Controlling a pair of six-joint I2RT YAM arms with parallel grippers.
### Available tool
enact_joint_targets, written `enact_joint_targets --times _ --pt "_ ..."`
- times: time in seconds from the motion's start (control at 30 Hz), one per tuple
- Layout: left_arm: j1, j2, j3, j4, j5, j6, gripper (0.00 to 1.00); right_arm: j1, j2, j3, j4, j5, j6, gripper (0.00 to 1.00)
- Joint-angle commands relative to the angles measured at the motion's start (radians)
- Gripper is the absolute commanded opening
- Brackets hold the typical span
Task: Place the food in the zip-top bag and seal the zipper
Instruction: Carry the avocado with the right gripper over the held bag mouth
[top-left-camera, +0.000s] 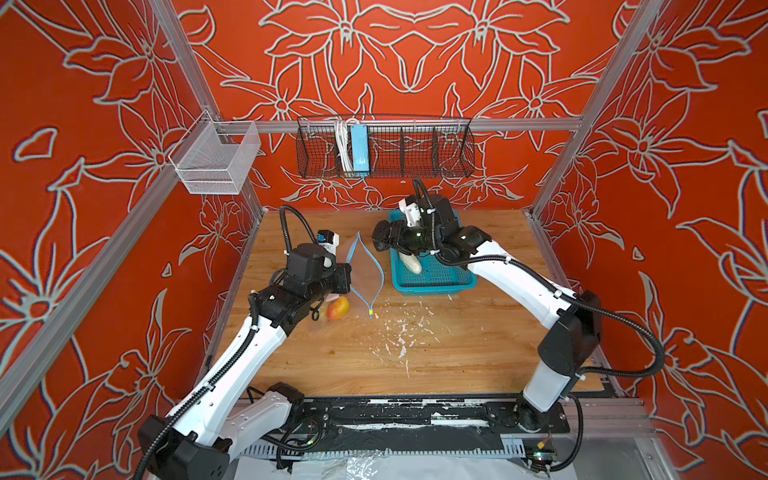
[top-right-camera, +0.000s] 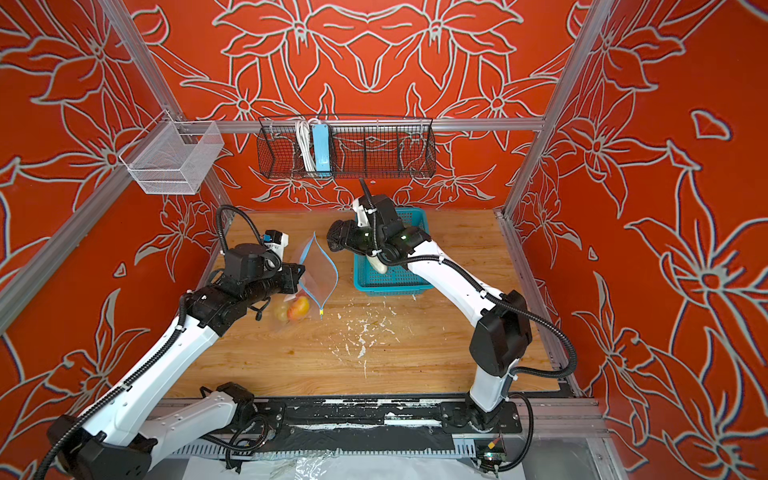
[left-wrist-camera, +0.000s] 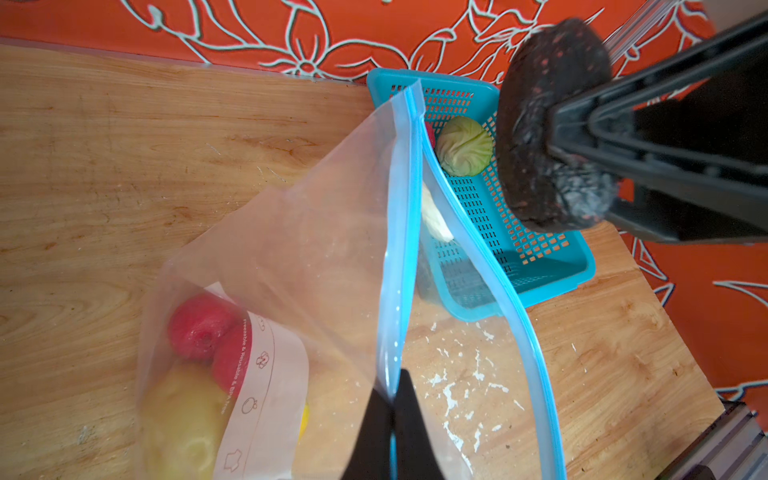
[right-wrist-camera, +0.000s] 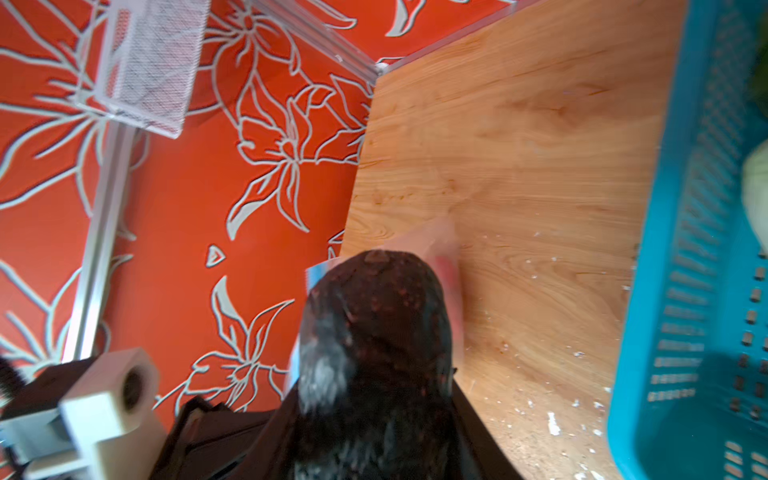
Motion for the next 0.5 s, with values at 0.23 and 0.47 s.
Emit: enact_joint_targets --times 0.23,0.47 --pt "0.004 -0.019 0.000 -0.007 -0.010 0.004 0.00 0.069 0.062 0.124 -0.042 -0.020 -0.012 0.32" --pt "0.004 -0.022 0.001 -0.006 -0.006 0.006 0.00 0.122 0.111 0.157 -0.048 -0.008 -0.001 0.32"
